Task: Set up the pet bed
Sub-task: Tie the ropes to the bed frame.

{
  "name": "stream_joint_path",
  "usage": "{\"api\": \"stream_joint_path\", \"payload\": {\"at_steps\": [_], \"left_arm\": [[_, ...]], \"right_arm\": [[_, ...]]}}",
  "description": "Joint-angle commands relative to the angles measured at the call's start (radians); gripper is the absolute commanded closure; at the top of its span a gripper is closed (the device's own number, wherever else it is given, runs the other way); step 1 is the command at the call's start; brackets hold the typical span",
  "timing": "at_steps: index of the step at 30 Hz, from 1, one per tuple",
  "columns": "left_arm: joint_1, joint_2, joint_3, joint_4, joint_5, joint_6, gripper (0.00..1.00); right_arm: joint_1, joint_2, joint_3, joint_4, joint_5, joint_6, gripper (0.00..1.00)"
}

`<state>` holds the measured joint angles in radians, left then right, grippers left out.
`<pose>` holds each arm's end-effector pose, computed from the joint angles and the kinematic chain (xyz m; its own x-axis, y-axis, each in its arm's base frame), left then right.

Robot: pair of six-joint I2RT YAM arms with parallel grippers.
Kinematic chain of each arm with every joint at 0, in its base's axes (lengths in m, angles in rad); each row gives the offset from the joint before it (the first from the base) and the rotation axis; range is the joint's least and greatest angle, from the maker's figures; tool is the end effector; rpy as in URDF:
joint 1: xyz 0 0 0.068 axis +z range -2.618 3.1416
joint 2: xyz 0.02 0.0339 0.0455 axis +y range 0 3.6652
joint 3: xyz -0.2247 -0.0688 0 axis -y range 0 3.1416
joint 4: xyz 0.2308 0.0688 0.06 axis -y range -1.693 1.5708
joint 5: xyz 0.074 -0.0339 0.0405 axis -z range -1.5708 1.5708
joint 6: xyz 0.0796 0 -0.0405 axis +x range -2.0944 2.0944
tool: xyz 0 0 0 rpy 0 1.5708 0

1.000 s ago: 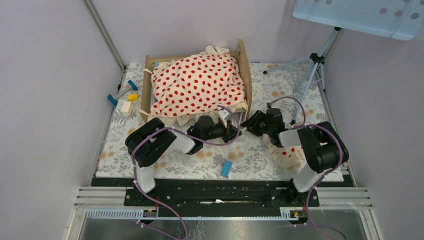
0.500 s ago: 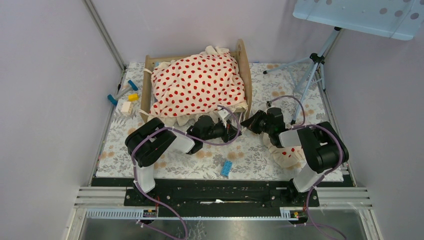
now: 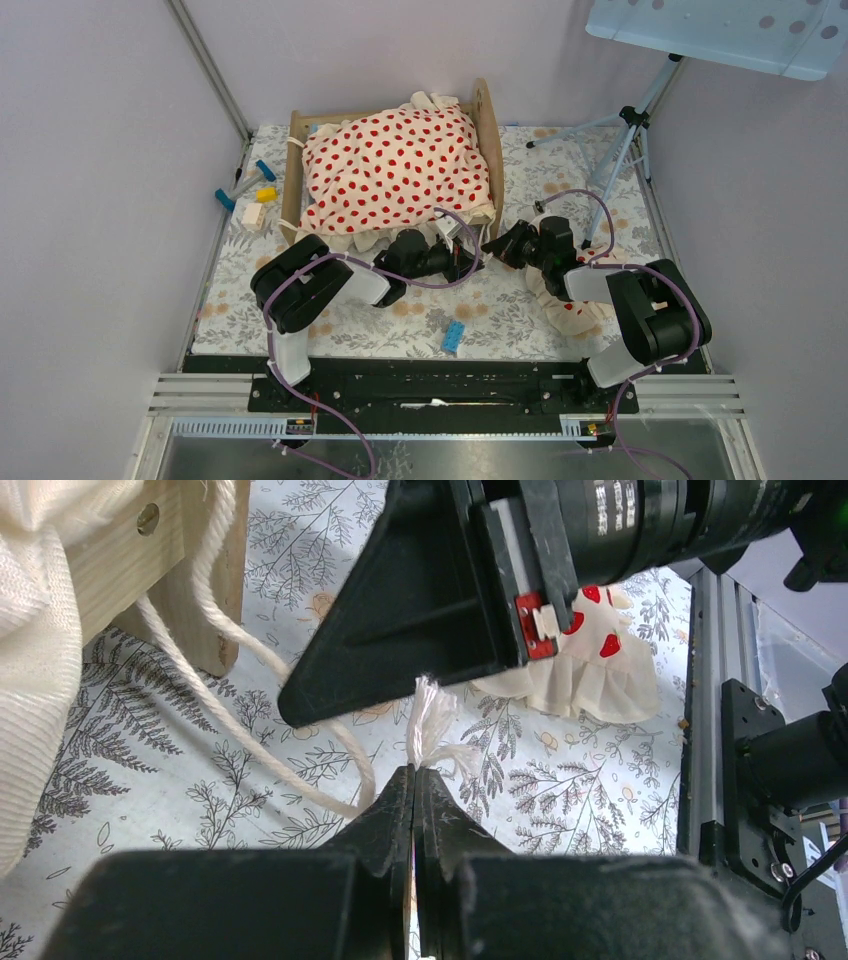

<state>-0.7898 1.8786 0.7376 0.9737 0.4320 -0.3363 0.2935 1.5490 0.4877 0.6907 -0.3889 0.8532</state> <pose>0.2460 -0.2955 0.1185 -0.4194 -0.0026 -0.9078 0.8445 0.3657 -0.3912 0.2954 0.1208 0.1124 -0.6845 0.5214 -0.5095 -0.1373 0.5942 0.7925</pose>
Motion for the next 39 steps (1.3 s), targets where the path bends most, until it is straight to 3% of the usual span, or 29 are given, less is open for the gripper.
{"api": "stream_joint_path", "payload": {"at_steps": [1,22,39], "left_arm": [[0.006,0.016,0.047,0.078,-0.012,-0.049,1.00],[0.007,0.029,0.074,0.050,-0.133,-0.174,1.00],[0.006,0.048,0.100,0.000,-0.121,-0.199,1.00]], "right_arm": [[-0.006,-0.002,-0.025,0.055,-0.063,0.004,0.96],[-0.005,-0.151,-0.132,0.090,-0.060,-0.002,0.95],[-0.005,-0.334,-0.135,-0.066,0.107,-0.091,0.90]]}}
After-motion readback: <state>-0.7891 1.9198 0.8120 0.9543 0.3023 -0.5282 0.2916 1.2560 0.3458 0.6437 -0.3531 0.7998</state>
